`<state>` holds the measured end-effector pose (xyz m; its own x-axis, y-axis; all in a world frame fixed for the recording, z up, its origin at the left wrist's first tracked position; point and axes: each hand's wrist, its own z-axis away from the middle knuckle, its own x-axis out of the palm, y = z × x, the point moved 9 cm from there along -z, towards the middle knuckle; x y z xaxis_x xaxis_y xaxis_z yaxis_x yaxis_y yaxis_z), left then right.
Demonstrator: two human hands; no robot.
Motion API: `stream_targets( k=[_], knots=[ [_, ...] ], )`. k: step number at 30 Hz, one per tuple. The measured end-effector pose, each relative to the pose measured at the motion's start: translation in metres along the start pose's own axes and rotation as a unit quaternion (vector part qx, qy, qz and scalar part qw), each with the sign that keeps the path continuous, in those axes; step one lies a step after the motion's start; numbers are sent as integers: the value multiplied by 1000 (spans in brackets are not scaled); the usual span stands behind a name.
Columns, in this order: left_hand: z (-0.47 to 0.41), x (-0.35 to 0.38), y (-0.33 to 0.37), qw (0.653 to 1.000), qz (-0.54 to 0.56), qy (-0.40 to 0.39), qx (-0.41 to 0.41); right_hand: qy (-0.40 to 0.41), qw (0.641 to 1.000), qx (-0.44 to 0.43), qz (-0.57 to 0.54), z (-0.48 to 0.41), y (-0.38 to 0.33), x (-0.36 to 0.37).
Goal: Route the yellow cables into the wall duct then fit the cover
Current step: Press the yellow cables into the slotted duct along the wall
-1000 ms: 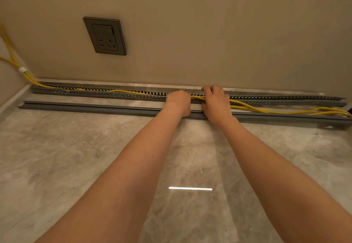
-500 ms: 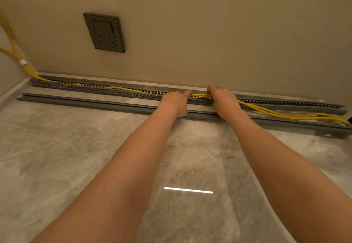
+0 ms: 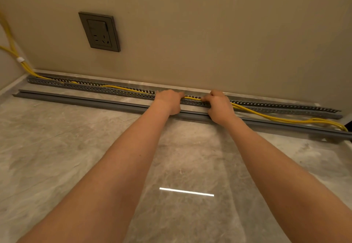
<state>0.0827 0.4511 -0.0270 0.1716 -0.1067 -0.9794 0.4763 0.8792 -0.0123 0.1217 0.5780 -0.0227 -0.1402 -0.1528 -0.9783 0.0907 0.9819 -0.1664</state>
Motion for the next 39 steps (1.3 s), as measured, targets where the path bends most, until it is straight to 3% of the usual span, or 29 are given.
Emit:
stream_targets(
  k=[12, 18, 24, 29, 31, 34, 39],
  knots=[
    [-3, 1, 19, 997, -67, 6, -41, -5, 1000, 12, 22, -5, 0, -1],
    [4, -1, 76, 997, 2, 15, 73, 6, 998, 35, -60, -13, 8, -4],
    [-1, -3, 83, 994, 55, -20, 98, 87, 976, 90, -179, -3, 21, 0],
    [-6, -7, 82, 993, 5, -34, 112, 150, 975, 118, -117, 9, 27, -15],
    [-7, -5, 82, 992, -12, -34, 119, 132, 978, 157, -43, 21, 41, -13],
    [-6, -7, 79, 992, -9, -36, 122, 133, 969, 207, -17, 34, 59, -13],
    [-4, -8, 79, 991, 7, -43, 123, 82, 980, 181, 30, 26, 63, -14]
  ],
)
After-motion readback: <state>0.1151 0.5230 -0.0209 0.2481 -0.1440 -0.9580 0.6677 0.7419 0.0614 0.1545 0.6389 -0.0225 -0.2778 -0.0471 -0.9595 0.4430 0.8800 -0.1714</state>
